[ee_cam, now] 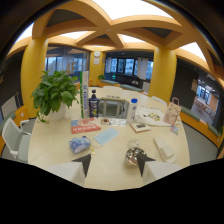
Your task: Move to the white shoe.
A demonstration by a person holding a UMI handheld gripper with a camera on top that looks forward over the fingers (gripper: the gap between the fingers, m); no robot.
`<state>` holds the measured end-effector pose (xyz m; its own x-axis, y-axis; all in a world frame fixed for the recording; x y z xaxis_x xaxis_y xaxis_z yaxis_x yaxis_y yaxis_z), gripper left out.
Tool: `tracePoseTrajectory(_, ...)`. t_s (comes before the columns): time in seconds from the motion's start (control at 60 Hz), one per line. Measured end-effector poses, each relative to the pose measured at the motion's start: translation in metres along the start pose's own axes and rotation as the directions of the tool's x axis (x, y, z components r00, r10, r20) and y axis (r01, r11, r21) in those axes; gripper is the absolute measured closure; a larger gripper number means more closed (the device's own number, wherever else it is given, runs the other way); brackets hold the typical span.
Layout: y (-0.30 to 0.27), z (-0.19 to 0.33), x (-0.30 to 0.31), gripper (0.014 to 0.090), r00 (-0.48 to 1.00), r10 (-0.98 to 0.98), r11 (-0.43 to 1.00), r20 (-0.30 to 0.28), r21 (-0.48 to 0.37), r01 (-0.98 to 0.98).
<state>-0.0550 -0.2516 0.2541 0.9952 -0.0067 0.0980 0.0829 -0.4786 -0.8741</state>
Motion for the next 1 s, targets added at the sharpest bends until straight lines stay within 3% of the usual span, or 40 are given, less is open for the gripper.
tracePoseTrajectory(0.3, 0.045, -0.01, 0.063, 0.0188, 0.999, -0.027, 0.998, -0.028, -0.058, 0.025)
tracePoseTrajectory(0.567, 0.065, 0.005, 0.183, 0.0186, 0.991, -0.033, 0.995, -0.128, -0.097, 0.021)
tracePoseTrajectory(0.683, 0.068, 0.033, 0.237, 0.0183, 0.99, -0.023, 0.994, -0.142, -0.105, 0.008)
tracePoseTrajectory(1.0, 0.081, 0.143, 0.349, 0.0184, 0.996, -0.015, 0.987, -0.09, -0.16, 0.0)
